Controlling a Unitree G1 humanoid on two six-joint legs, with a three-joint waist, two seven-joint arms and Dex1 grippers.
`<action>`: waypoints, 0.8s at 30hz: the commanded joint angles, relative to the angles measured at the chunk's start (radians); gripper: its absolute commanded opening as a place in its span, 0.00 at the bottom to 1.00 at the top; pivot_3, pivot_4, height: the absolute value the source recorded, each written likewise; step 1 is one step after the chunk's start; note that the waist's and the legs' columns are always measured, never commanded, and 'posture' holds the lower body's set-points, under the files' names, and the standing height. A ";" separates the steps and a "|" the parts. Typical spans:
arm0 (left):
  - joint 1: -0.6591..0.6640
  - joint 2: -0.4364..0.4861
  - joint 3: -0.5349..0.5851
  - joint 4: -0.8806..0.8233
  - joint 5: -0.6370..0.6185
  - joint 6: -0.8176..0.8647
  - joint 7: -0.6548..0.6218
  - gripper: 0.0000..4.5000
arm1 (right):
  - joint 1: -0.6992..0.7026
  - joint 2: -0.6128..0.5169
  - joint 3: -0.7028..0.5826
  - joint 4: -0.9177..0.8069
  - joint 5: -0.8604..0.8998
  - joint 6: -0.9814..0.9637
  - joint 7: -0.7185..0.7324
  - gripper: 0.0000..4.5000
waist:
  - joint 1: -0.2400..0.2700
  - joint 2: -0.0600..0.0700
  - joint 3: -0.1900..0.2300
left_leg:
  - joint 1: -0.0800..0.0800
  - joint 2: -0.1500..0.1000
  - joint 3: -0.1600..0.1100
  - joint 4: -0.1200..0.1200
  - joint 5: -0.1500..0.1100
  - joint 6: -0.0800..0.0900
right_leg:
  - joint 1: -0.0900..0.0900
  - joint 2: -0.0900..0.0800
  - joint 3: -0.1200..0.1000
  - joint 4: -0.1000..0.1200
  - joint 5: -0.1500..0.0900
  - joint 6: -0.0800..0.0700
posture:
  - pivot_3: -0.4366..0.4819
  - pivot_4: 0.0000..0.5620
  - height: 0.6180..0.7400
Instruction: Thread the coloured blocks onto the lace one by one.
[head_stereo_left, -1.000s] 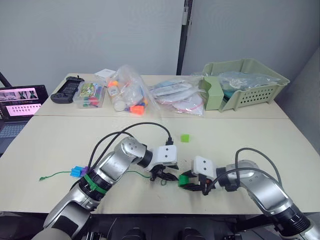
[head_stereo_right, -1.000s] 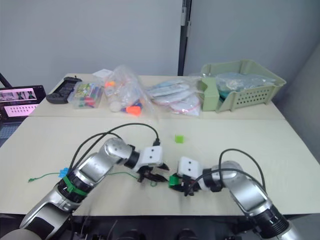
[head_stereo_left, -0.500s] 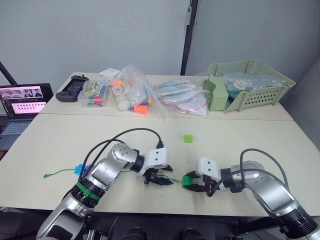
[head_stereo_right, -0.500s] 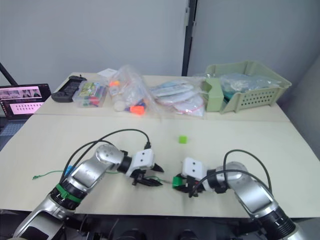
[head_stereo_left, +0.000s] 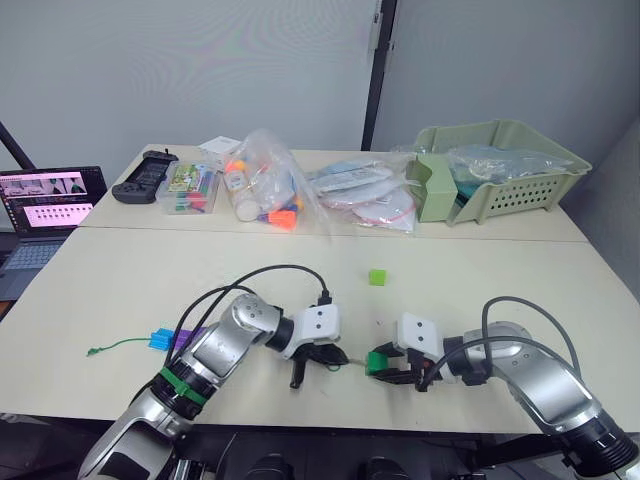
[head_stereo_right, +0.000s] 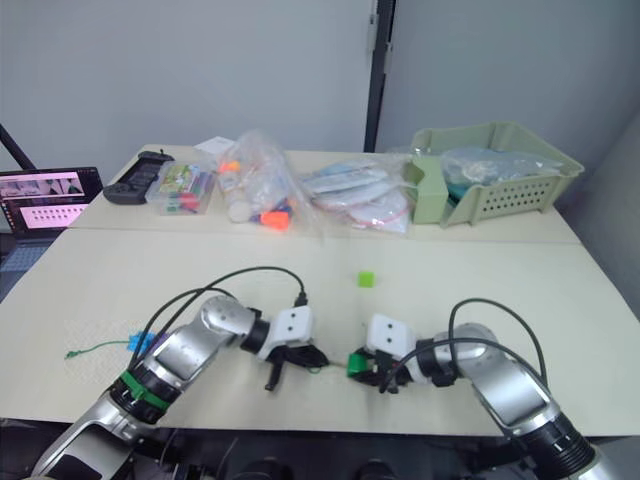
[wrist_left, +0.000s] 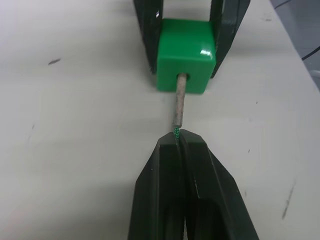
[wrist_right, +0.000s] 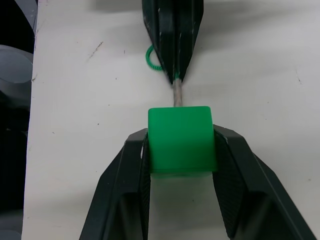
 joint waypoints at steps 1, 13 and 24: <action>-0.031 -0.023 -0.012 0.003 0.011 -0.020 0.001 0.01 | -0.002 -0.013 -0.014 -0.007 -0.004 0.016 -0.005 0.26 | 0.000 0.000 0.000 | 0.000 0.000 0.000 0.000 0.000 0.000 | 0.000 0.000 0.000 0.000 0.000 0.000 | 0.48 0.27 1.00; -0.053 -0.087 -0.017 0.029 0.030 -0.013 0.030 0.01 | -0.005 -0.009 -0.009 -0.010 -0.005 0.021 -0.016 0.26 | -0.001 0.000 0.000 | 0.000 0.000 0.000 0.000 0.000 0.000 | 0.000 0.000 0.000 0.000 0.000 0.000 | 0.48 0.27 1.00; -0.025 0.021 0.067 -0.045 -0.047 0.029 -0.026 0.62 | 0.005 -0.013 -0.012 -0.005 -0.006 0.009 -0.017 0.26 | -0.004 0.000 0.000 | 0.000 0.000 0.000 0.000 0.000 0.000 | 0.000 0.000 0.000 0.000 0.000 0.000 | 0.48 0.27 1.00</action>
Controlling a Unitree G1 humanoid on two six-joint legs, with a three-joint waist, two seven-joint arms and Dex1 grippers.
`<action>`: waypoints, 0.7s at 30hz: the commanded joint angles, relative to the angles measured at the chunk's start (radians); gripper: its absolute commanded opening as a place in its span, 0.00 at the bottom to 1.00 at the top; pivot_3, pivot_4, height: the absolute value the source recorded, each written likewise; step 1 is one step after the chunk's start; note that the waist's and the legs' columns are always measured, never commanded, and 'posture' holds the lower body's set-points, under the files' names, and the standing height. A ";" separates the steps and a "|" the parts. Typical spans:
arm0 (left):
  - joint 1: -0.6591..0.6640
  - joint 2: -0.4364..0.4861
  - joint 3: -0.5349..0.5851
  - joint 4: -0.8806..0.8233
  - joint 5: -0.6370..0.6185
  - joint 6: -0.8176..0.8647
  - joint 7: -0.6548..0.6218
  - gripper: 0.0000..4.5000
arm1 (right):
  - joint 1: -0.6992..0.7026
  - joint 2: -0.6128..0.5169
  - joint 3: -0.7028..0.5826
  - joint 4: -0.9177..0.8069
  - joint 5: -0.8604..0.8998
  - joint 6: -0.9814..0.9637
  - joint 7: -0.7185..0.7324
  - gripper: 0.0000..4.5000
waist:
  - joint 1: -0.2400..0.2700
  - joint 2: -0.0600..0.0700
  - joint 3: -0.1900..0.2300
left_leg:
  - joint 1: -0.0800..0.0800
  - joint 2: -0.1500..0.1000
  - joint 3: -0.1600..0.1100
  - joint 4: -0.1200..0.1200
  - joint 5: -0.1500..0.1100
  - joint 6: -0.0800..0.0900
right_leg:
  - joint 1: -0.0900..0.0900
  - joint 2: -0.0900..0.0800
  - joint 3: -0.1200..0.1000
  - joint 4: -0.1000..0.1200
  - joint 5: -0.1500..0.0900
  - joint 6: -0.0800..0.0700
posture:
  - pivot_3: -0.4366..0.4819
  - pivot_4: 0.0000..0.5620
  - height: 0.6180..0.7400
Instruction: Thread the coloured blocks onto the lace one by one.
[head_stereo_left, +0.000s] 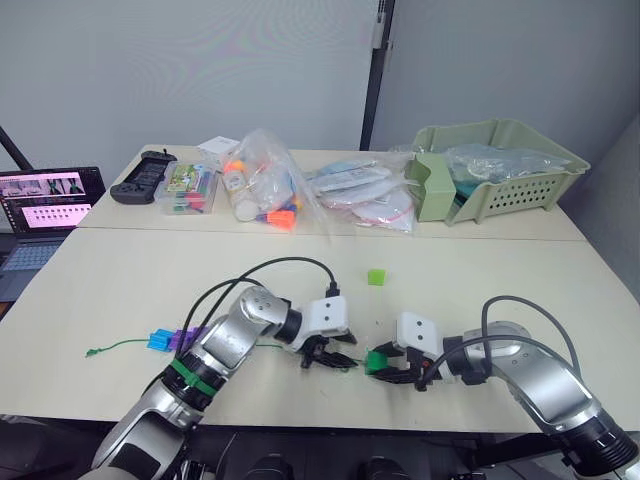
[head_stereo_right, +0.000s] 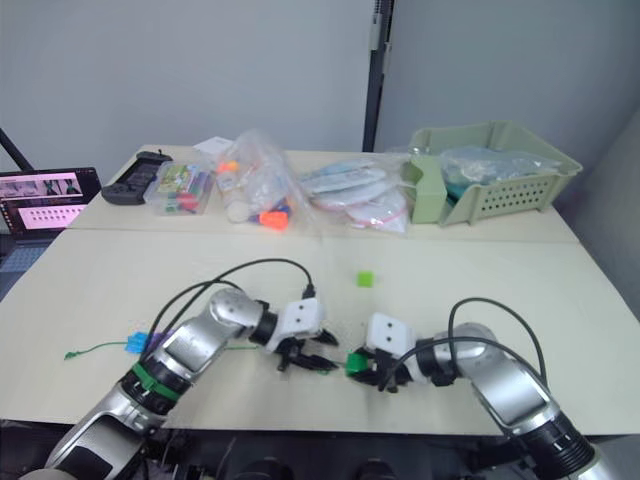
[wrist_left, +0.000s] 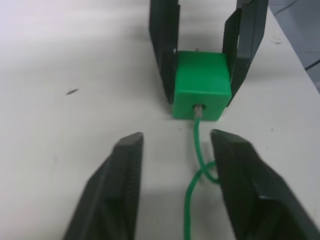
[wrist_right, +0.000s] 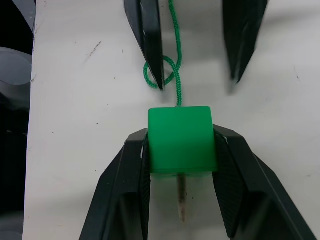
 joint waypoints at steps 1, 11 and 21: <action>0.027 0.029 0.022 -0.045 -0.023 0.003 -0.012 0.62 | 0.009 -0.014 -0.014 -0.004 -0.010 -0.001 -0.005 0.26 | -0.001 0.000 0.000 | 0.000 0.000 0.000 0.000 0.000 0.000 | 0.000 0.000 0.000 0.000 0.000 0.000 | 0.48 0.27 1.00; 0.032 -0.012 -0.007 -0.002 0.000 -0.008 0.024 0.44 | 0.015 -0.024 -0.022 -0.014 -0.005 0.006 -0.006 0.26 | 0.001 0.000 0.000 | 0.000 0.000 0.000 0.000 0.000 0.000 | 0.000 0.000 0.000 0.000 0.000 0.000 | 0.48 0.27 1.00; 0.028 -0.014 -0.019 -0.008 0.000 -0.001 0.014 0.01 | 0.021 -0.024 -0.024 -0.026 -0.003 0.013 -0.011 0.26 | 0.000 0.000 0.000 | 0.000 0.000 0.000 0.000 0.000 0.000 | 0.000 0.000 0.000 0.000 0.000 0.000 | 0.48 0.27 1.00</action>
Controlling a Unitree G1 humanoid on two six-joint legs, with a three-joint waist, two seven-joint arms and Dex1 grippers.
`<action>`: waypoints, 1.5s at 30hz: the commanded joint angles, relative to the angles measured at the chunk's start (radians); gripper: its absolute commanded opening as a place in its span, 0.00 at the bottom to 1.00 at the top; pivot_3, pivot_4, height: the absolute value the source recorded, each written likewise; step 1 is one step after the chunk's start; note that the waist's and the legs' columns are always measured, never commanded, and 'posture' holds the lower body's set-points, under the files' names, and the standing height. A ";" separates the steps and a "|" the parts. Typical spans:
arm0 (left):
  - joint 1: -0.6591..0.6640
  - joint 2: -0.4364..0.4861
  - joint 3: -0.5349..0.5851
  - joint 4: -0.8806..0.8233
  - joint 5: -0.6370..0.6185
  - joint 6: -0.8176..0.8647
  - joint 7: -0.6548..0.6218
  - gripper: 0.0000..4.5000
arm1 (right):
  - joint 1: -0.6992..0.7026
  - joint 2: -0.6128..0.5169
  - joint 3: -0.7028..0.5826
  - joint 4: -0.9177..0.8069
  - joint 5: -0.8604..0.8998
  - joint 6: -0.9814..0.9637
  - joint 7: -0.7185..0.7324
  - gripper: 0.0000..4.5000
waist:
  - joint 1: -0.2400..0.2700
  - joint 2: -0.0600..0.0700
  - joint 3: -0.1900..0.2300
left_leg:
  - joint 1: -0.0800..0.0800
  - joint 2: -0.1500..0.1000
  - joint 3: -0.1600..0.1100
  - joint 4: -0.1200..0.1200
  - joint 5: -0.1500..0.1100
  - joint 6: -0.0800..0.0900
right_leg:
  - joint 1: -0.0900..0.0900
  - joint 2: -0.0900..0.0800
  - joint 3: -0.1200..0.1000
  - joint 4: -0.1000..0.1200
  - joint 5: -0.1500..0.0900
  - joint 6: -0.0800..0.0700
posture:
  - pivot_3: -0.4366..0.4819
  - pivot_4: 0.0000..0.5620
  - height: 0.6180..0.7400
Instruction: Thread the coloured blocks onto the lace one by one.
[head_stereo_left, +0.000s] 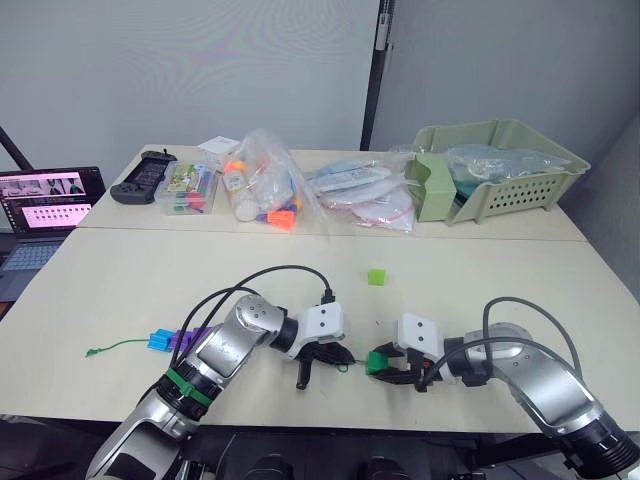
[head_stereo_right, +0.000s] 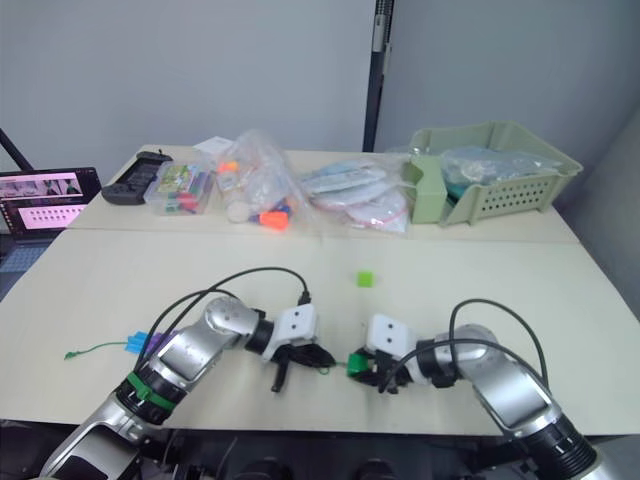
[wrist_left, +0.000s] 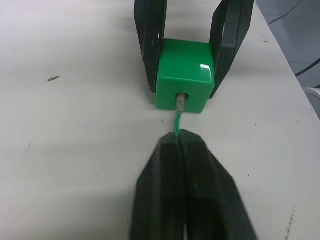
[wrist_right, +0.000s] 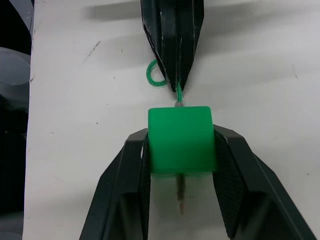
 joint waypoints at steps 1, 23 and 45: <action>-0.021 -0.007 0.000 -0.010 0.003 -0.003 0.002 0.01 | 0.010 -0.018 -0.020 -0.014 -0.004 0.012 -0.006 0.26 | 0.000 0.000 0.000 | 0.000 0.000 0.000 0.000 0.000 0.000 | 0.000 0.000 0.000 0.000 0.000 0.000 | 0.48 0.27 1.00; -0.051 -0.053 -0.010 -0.006 0.028 -0.024 0.020 0.34 | 0.002 -0.003 -0.044 -0.028 0.030 0.047 -0.024 0.64 | -0.002 0.000 0.000 | 0.000 0.000 0.000 0.000 0.000 0.000 | 0.000 0.000 0.000 0.000 0.000 0.000 | 0.48 0.27 1.00; -0.108 -0.132 -0.111 0.089 0.105 -0.117 0.033 0.74 | 0.204 -0.114 -0.209 -0.116 0.054 0.020 -0.056 1.00 | -0.016 0.000 0.000 | -0.005 0.000 0.000 0.000 0.000 0.000 | -0.004 0.003 0.000 -0.001 0.000 0.001 | 0.48 0.27 1.00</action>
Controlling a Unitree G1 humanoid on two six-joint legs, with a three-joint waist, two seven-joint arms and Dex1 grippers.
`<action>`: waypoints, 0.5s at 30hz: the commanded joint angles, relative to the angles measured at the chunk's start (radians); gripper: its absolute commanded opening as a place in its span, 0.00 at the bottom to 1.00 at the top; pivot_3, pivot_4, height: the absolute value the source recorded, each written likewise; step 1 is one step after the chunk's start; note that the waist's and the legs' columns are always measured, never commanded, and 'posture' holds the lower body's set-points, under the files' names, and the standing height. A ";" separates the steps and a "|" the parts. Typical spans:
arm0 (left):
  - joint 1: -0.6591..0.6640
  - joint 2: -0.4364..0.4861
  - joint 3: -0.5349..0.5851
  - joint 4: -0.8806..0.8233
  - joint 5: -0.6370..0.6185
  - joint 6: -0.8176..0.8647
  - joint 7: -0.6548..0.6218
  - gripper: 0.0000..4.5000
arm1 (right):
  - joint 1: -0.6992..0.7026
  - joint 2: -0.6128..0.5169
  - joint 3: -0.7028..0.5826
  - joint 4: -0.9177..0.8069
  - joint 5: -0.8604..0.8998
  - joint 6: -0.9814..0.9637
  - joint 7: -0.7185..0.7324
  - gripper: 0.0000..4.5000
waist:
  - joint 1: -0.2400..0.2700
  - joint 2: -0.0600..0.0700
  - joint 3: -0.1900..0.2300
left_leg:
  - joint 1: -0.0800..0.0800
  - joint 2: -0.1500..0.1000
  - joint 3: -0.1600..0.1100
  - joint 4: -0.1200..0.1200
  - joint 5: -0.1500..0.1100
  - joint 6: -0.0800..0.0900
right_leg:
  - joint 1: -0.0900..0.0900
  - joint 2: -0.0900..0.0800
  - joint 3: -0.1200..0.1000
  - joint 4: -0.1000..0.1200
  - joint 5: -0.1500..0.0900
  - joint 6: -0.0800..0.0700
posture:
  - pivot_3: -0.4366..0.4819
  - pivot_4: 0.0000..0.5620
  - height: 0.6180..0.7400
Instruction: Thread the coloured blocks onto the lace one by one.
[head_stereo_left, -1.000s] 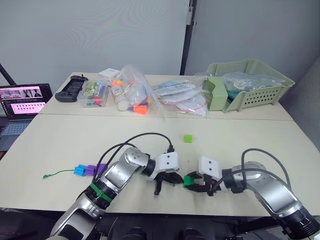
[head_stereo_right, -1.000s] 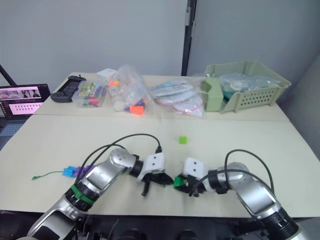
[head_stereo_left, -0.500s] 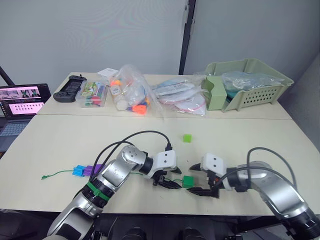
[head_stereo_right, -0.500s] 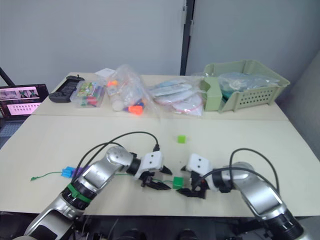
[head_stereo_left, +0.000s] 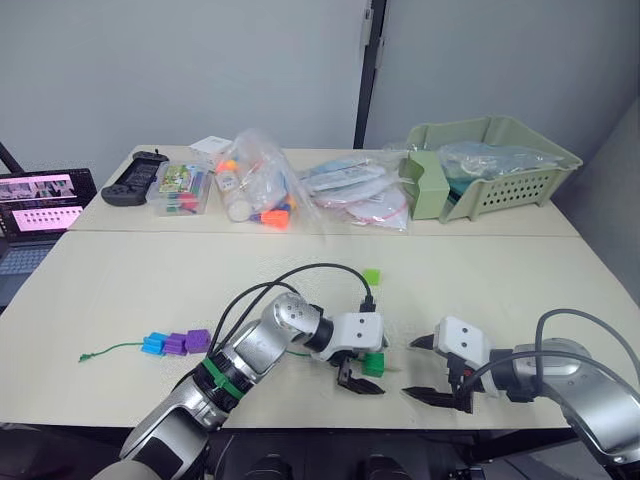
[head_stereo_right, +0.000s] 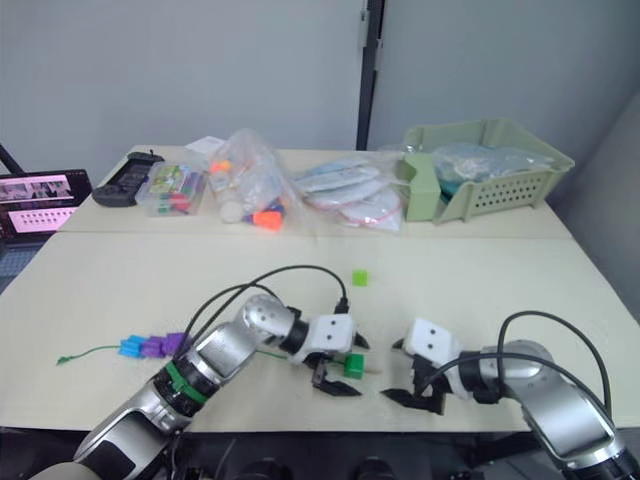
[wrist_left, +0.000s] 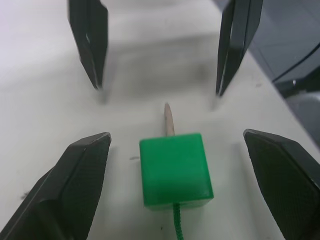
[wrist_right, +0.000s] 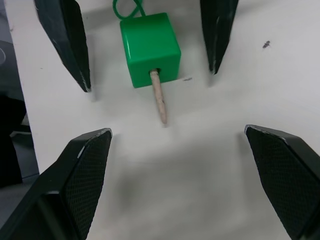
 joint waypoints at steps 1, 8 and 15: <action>-0.015 -0.002 0.005 -0.002 0.013 -0.030 0.002 0.67 | -0.004 0.001 -0.004 -0.009 0.000 -0.013 -0.004 1.00 | 0.000 0.000 0.000 | 0.000 0.000 0.000 0.000 0.000 0.000 | 0.000 0.000 0.000 0.000 0.000 0.000 | 0.48 0.27 1.00; -0.007 -0.002 0.009 -0.003 0.015 -0.031 -0.003 0.27 | -0.032 0.013 0.021 0.003 -0.003 -0.012 -0.007 1.00 | 0.000 0.000 0.000 | 0.000 0.000 0.000 0.000 0.000 0.000 | 0.000 0.000 0.000 0.000 0.000 0.000 | 0.48 0.27 1.00; -0.003 0.002 0.009 -0.010 0.012 -0.038 -0.012 0.27 | -0.067 0.039 0.064 0.033 -0.018 -0.016 -0.011 1.00 | 0.001 0.000 0.000 | 0.000 0.000 0.000 0.000 0.000 0.000 | 0.000 0.000 0.000 0.000 0.000 0.000 | 0.48 0.27 1.00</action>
